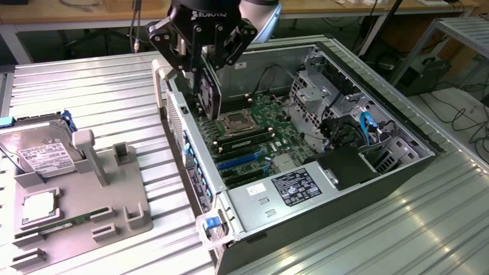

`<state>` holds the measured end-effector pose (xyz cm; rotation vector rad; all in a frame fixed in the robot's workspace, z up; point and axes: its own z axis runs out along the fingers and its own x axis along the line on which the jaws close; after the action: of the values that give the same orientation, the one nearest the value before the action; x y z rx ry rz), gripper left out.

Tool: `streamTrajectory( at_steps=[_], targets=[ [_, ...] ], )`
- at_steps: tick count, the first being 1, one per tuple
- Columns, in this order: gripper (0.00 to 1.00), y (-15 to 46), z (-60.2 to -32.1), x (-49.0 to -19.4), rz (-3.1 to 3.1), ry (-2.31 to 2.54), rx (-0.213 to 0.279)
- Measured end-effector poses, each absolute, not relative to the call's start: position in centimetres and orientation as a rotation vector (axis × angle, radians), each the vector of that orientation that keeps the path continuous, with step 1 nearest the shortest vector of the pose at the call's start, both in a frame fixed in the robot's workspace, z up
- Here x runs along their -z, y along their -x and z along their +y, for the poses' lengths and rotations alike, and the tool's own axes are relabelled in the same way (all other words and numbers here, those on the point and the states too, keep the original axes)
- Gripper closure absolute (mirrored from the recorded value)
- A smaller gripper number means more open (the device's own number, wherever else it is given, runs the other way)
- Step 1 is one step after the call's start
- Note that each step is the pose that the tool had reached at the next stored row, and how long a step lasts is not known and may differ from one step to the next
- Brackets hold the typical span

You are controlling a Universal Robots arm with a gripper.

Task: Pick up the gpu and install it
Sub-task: 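Pick up the gpu and move the gpu toward the slot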

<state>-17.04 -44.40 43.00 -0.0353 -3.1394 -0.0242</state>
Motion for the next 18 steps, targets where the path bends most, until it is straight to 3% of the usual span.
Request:
streamTrajectory(
  at_steps=[18],
  targets=[
    [0.72, 14.9, -44.4, -42.9, -3.139, 0.035, 0.024]
  ],
)
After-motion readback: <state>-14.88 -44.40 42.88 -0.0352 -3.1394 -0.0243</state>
